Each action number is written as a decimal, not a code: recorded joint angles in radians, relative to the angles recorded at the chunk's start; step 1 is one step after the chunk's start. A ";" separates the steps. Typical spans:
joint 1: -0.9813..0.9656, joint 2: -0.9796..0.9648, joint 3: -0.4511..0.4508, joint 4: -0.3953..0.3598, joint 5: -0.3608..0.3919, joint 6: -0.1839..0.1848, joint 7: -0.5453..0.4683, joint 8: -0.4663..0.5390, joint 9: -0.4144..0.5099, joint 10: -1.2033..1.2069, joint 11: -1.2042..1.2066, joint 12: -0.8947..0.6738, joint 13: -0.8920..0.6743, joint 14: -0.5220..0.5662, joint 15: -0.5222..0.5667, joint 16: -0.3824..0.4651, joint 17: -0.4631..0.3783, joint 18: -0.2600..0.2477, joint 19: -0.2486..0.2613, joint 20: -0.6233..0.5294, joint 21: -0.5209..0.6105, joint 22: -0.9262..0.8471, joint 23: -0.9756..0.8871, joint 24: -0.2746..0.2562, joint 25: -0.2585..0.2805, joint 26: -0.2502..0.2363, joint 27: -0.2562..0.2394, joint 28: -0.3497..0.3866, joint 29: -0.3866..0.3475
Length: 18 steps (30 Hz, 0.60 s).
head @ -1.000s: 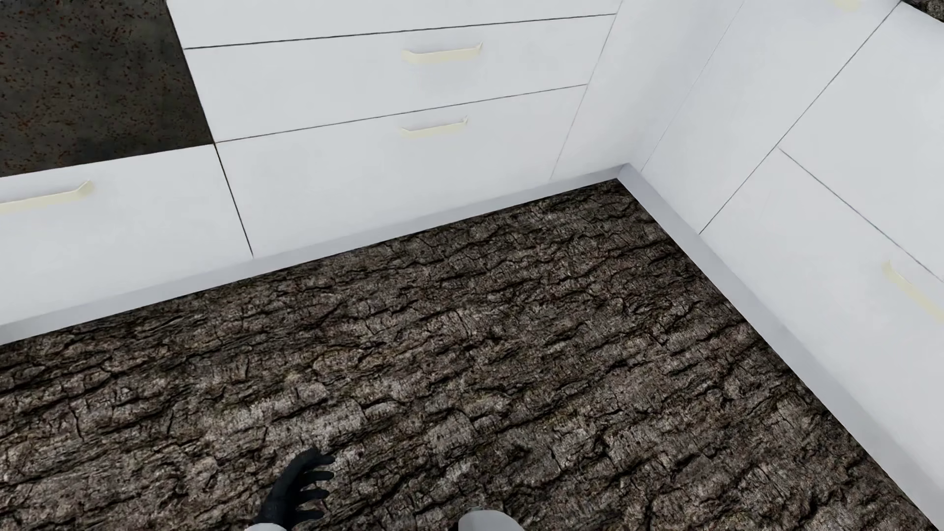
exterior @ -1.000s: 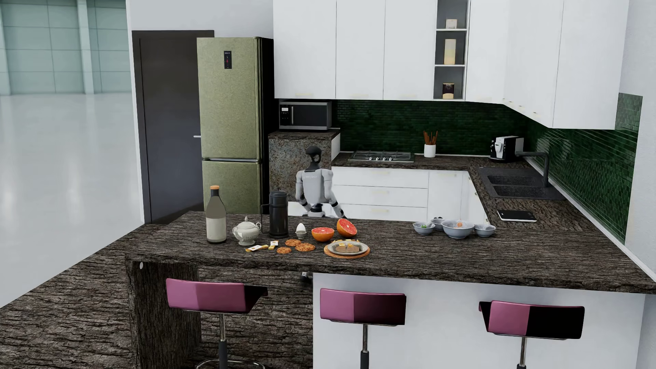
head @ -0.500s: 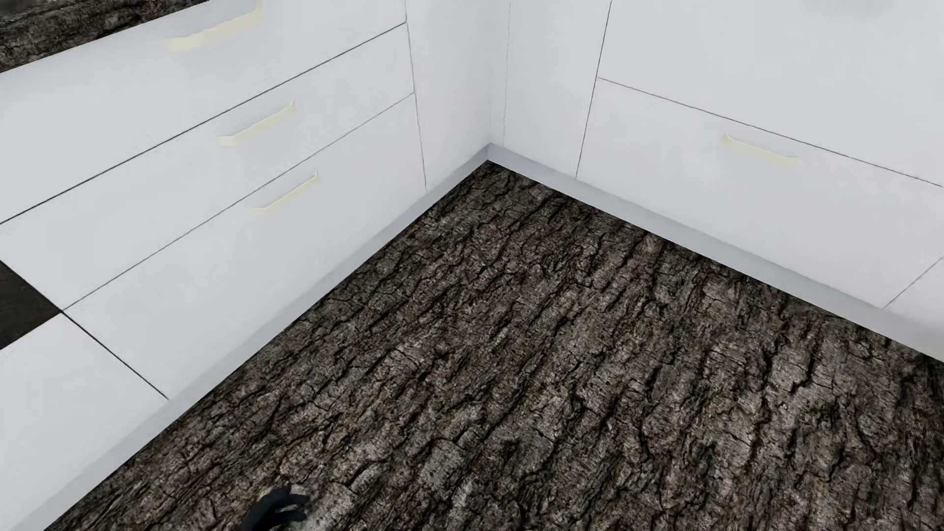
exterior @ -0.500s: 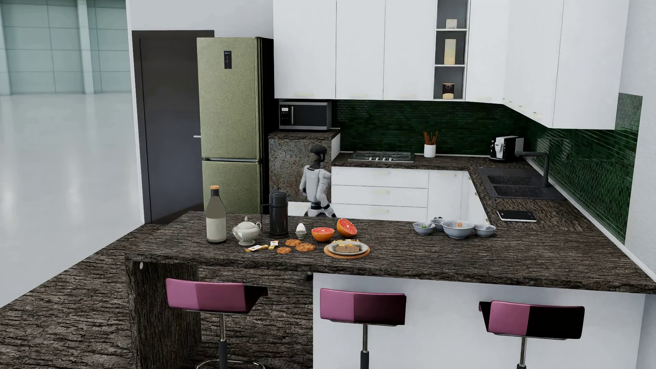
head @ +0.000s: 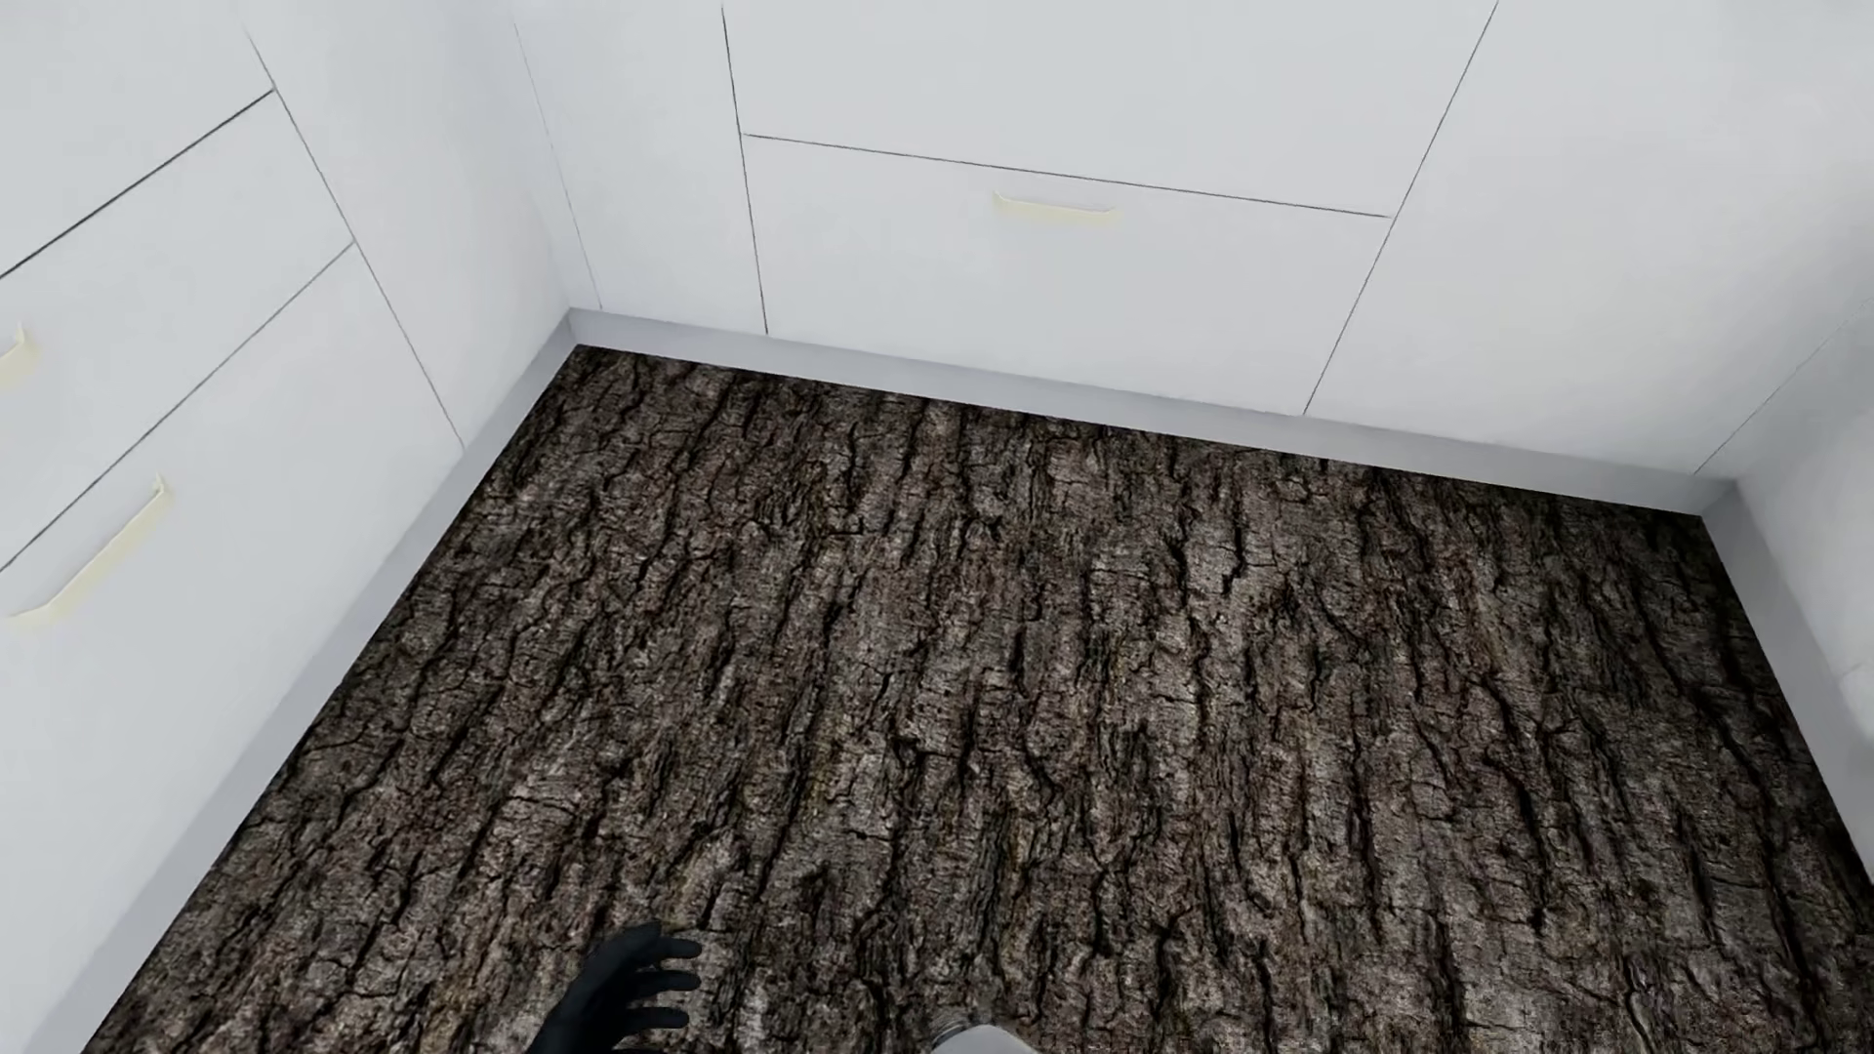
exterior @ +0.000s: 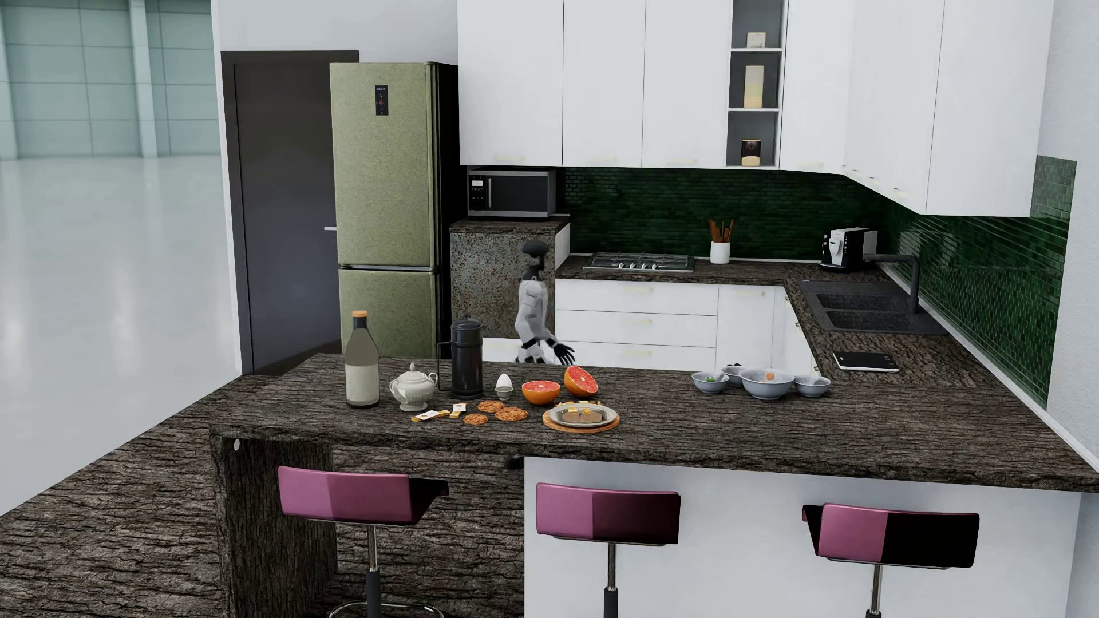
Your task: Face back
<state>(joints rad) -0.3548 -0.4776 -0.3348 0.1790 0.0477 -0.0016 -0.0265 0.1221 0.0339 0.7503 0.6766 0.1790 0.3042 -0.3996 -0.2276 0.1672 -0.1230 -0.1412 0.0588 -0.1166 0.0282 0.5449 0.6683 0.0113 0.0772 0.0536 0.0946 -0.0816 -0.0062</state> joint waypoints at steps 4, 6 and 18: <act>0.037 -0.051 0.036 0.022 -0.059 -0.013 0.060 -0.070 -0.014 -0.035 0.035 -0.039 0.014 -0.011 -0.071 -0.001 -0.035 -0.008 0.019 0.007 0.004 0.001 0.015 0.027 -0.024 0.024 0.086 0.009 -0.064; 0.028 -0.054 0.026 0.026 -0.028 0.001 0.039 -0.044 -0.014 -0.026 -0.020 -0.001 -0.003 -0.031 0.053 0.003 0.005 -0.016 -0.005 -0.018 -0.006 -0.010 -0.012 0.038 -0.021 -0.024 0.106 0.035 -0.047; -0.124 -0.168 0.139 -0.070 -0.018 0.006 -0.031 -0.043 0.012 0.224 0.007 -0.003 0.007 -0.032 0.093 -0.007 -0.029 0.124 -0.010 0.023 0.020 0.009 -0.016 0.073 0.031 0.041 -0.033 0.048 0.001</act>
<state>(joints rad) -0.4789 -0.6454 -0.1955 0.1093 0.0293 0.0041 -0.0570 0.0786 0.0463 0.9743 0.6833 0.1755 0.3109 -0.4314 -0.1347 0.1605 -0.1519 -0.0170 0.0484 -0.0936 0.0482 0.5537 0.6523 0.0840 0.1078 0.0948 0.0614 -0.0333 -0.0052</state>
